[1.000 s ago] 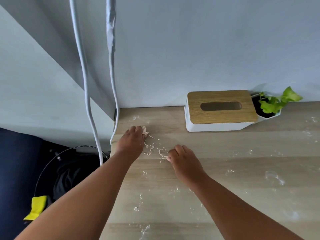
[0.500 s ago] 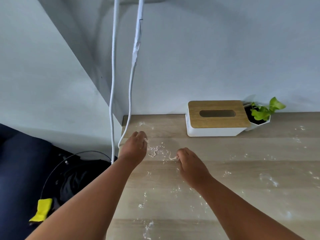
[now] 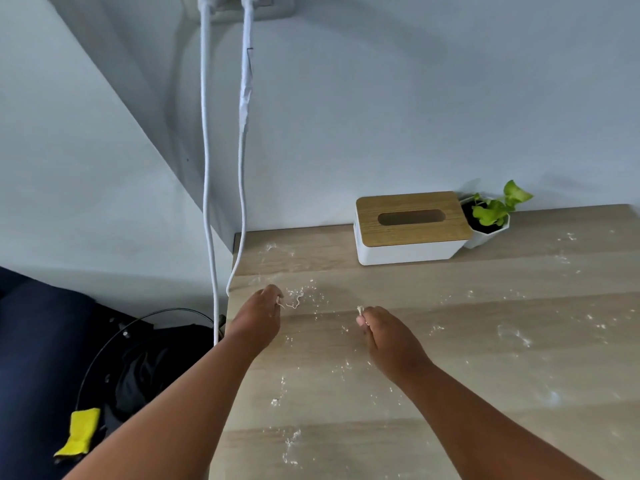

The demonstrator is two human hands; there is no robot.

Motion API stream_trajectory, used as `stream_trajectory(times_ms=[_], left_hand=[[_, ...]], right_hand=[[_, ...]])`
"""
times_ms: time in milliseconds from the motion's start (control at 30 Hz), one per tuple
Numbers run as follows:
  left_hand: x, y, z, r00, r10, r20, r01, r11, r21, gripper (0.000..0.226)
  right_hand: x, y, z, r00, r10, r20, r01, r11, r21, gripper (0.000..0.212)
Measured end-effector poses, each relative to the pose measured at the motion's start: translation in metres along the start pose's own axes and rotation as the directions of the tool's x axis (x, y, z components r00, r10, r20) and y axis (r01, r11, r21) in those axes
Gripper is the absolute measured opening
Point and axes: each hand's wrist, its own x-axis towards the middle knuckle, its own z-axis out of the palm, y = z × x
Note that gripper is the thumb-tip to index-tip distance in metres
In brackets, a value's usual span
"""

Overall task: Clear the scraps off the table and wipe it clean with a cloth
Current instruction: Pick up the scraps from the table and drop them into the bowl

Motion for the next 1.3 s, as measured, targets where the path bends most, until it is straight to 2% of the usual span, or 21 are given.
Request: stream_trajectory(times_ms=[167, 300, 400, 533, 700, 800, 1033, 1167, 1300], left_hand=[[0.005, 0.002, 0.002, 1.0, -0.005, 0.018, 0.005, 1.0, 0.024, 0.035], [0.007, 0.008, 0.0, 0.999, 0.052, -0.008, -0.051, 0.997, 0.065, 0.017], [0.007, 0.01, 0.002, 0.998, 0.061, -0.035, -0.058, 0.995, 0.087, 0.005], [0.009, 0.008, 0.011, 0.994, 0.099, -0.05, -0.093, 0.989, 0.117, 0.016], [0.012, 0.007, 0.021, 0.987, 0.142, -0.074, -0.13, 0.981, 0.141, 0.01], [0.015, 0.007, 0.024, 0.988, 0.145, -0.044, -0.137, 0.979, 0.15, 0.008], [0.018, 0.017, 0.024, 0.991, 0.132, 0.029, -0.135, 0.973, 0.188, 0.009], [0.013, 0.027, 0.023, 0.998, 0.059, 0.01, -0.059, 0.996, 0.069, 0.007], [0.005, 0.033, 0.017, 0.999, 0.053, 0.002, -0.053, 0.998, 0.014, 0.009]], right_hand=[[-0.005, 0.014, -0.008, 0.992, 0.123, -0.006, -0.123, 0.99, 0.067, 0.032], [-0.007, 0.023, -0.013, 0.986, 0.167, -0.007, -0.167, 0.986, 0.01, 0.03], [-0.008, 0.026, -0.014, 0.986, 0.157, -0.051, -0.156, 0.987, 0.028, 0.017], [-0.006, 0.031, -0.011, 0.991, 0.129, -0.023, -0.129, 0.992, -0.01, 0.039], [-0.002, 0.035, -0.005, 0.99, 0.13, -0.052, -0.13, 0.991, 0.014, 0.031], [0.001, 0.038, -0.003, 0.985, 0.17, -0.031, -0.167, 0.984, 0.064, 0.021], [0.006, 0.039, -0.001, 0.987, 0.149, -0.056, -0.144, 0.986, 0.081, 0.02], [0.004, 0.032, -0.006, 0.986, 0.152, -0.07, -0.145, 0.985, 0.094, 0.018], [0.002, 0.024, -0.011, 0.98, 0.2, 0.005, -0.199, 0.976, 0.092, 0.013]])
